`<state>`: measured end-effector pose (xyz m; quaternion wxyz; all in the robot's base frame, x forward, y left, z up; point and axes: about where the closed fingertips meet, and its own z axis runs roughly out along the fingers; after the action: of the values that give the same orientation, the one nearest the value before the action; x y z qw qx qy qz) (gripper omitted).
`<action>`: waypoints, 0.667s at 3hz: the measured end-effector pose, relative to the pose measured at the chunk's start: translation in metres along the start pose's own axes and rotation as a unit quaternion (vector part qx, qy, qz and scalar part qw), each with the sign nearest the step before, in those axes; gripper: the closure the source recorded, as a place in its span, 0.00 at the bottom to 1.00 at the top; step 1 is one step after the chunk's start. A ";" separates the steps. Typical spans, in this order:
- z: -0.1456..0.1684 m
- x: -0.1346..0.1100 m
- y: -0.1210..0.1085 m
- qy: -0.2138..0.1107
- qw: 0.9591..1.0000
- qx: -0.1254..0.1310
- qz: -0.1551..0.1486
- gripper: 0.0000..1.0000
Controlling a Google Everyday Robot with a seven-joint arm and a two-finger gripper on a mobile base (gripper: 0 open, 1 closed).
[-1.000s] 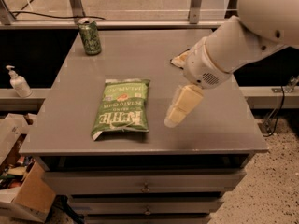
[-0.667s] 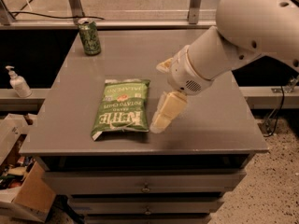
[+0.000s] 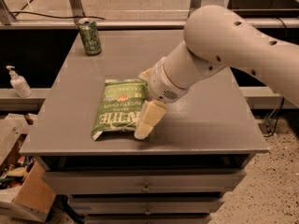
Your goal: Move green jalapeno chip bag near green can
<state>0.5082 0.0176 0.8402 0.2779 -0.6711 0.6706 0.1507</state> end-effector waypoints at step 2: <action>0.025 0.005 -0.002 0.009 1.000 -0.008 0.007 0.40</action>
Offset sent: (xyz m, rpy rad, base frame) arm 0.0143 0.0101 -0.0319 -0.0197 0.0352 -0.0215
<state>0.5150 0.0281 0.8180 0.2655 -0.6701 0.6762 0.1523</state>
